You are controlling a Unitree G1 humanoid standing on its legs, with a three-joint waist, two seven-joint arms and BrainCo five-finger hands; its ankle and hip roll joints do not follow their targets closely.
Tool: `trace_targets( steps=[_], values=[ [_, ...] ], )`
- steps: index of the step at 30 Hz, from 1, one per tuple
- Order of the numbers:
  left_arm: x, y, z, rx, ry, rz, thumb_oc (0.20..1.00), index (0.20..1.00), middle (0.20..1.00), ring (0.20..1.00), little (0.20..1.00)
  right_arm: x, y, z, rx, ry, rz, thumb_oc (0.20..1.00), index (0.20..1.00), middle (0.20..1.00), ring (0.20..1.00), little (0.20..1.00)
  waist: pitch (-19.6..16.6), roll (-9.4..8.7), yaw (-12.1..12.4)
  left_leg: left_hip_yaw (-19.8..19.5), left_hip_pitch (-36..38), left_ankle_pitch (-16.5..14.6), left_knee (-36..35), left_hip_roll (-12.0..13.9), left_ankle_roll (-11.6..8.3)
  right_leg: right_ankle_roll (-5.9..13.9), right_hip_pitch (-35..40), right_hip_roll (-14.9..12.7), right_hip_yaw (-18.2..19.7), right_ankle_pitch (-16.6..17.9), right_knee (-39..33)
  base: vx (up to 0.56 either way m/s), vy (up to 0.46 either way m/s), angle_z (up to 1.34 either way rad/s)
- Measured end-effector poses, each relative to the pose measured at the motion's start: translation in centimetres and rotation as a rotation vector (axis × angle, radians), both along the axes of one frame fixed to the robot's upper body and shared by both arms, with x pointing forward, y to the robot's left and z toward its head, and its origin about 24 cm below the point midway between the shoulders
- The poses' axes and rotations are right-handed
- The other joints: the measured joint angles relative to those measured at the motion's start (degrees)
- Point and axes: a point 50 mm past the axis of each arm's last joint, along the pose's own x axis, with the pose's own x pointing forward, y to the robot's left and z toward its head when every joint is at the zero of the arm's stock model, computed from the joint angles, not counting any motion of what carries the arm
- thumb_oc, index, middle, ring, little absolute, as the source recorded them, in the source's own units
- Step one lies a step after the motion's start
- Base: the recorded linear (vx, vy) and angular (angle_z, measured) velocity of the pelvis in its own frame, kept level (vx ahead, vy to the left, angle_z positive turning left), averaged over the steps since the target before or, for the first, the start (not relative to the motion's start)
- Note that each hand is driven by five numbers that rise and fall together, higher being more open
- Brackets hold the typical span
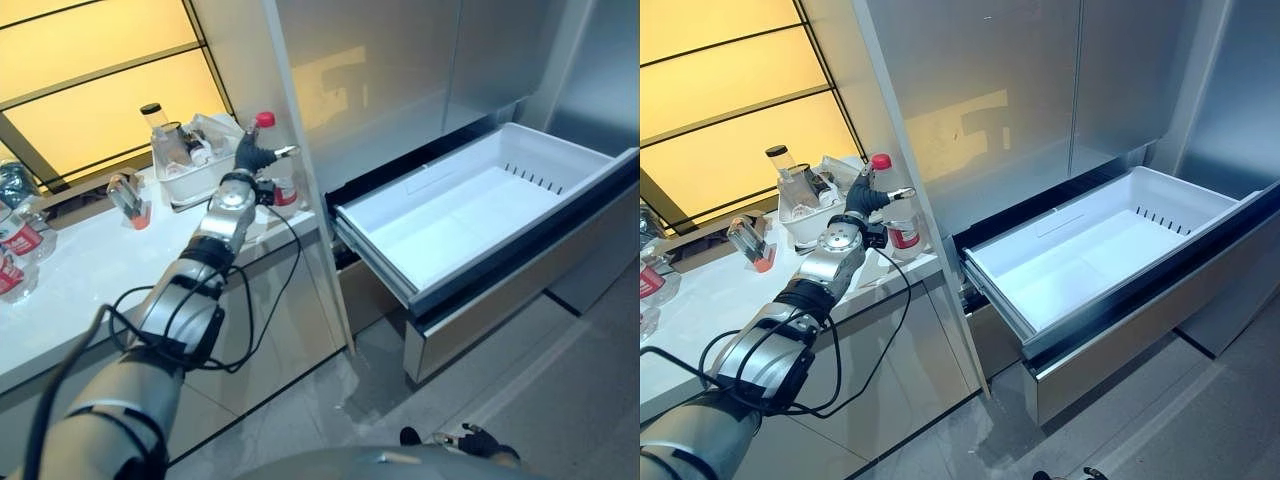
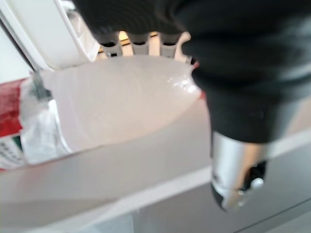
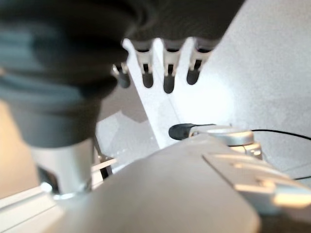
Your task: Take the drinks into the refrigerator
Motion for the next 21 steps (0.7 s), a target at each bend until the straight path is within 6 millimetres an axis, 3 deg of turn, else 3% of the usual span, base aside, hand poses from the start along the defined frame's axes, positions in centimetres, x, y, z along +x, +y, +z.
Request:
trace_targets(
  steps=[6,21],
  values=[
    [-0.1,-0.5,-1.2,-0.078,0.044,0.021,0.2,0.2,0.2,0.2,0.2,0.0,0.0,0.0,-0.003,-0.001,-0.003,1.0,1.0,1.0,1.0,1.0,0.1,-0.14,0.1,0.4,-0.8,-0.2,0.0,-0.1,0.1,0.05,-1.1,-0.1,0.2,0.0,0.3,0.0,-0.006,-0.03],
    [-0.6,-1.1,-0.4,-0.124,-0.035,0.0,0.2,0.2,0.2,0.2,0.2,0.3,-0.1,0.1,-0.013,-0.023,-0.029,1.0,1.0,1.0,1.0,1.0,1.5,-1.08,0.7,0.9,-0.8,-0.3,0.1,-0.2,0.23,0.49,-1.3,-0.1,0.3,0.1,0.3,-0.01,-0.004,-0.01]
  ],
)
